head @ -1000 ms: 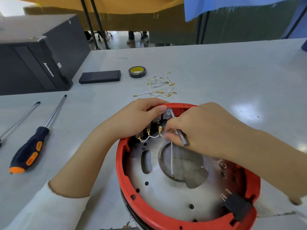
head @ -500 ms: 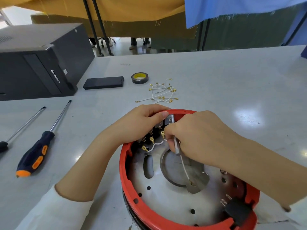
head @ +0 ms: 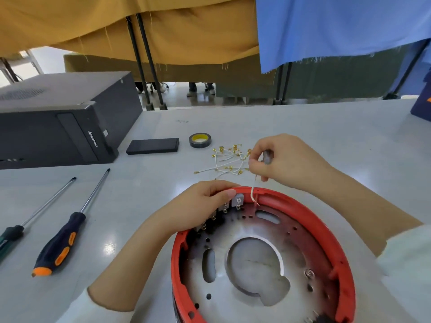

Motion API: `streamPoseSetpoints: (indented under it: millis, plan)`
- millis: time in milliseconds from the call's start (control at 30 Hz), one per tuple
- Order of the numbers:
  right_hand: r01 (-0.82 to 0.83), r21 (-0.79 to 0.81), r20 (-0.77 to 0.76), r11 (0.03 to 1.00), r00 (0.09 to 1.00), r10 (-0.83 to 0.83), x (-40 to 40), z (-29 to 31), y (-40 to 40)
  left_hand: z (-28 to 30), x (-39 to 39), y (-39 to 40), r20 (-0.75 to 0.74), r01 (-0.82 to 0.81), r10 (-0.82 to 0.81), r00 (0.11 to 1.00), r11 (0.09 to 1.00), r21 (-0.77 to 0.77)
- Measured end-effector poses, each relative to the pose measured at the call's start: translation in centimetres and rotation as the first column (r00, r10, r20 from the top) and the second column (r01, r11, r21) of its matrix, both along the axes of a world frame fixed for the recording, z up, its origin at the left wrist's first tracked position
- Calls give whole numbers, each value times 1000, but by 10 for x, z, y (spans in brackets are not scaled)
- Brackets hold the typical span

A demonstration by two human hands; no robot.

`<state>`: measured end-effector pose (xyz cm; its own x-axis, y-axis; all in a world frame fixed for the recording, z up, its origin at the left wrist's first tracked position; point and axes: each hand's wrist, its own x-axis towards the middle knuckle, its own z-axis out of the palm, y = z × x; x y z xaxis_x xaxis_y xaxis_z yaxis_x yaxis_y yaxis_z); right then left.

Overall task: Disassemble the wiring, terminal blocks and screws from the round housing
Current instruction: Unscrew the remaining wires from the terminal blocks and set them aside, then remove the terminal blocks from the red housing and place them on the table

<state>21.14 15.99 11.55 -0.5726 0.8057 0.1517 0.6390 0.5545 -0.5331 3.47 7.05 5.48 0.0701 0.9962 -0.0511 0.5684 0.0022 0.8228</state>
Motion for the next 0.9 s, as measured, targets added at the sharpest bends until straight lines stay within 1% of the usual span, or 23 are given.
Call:
streamPoseSetpoints:
  millis: [100,167,300,433,500,567,667,733,833,900]
  plan:
    - [69,-230,-49,971,995,-82,-21,-15,30,1,0,0,-5,-9,9,1000,1000,-6]
    - [111,-327,-33,938,991,-129,-35,-26,46,0,0,0,-5,-14,14,1000,1000,-9]
    - [200,-394,69,897,980,-188,-58,-42,66,-2,-1,1,-4,-14,14,1000,1000,-16]
    - [214,-445,56,870,976,-212,-66,-50,75,-2,-1,1,-8,-1,1,1000,1000,-11]
    - [198,-422,82,885,980,-180,-64,-51,73,-2,-1,1,-20,1,-1,1000,1000,-7]
    - [141,-349,87,926,989,-117,-58,-50,67,-2,-2,1,-38,3,-4,999,1000,-6]
    - [18,-225,7,974,1000,-16,-38,-44,55,-1,-2,2,-63,15,-15,998,1000,-1]
    - [-31,-148,-23,988,999,28,-18,-41,49,1,-5,3,-85,33,-33,996,999,-7]
    - [-96,-170,-73,981,994,84,10,-48,46,6,-9,6,-102,66,-68,992,998,-21]
    - [-130,-137,-31,982,991,127,24,-58,44,8,-9,7,-105,83,-84,991,996,-19]
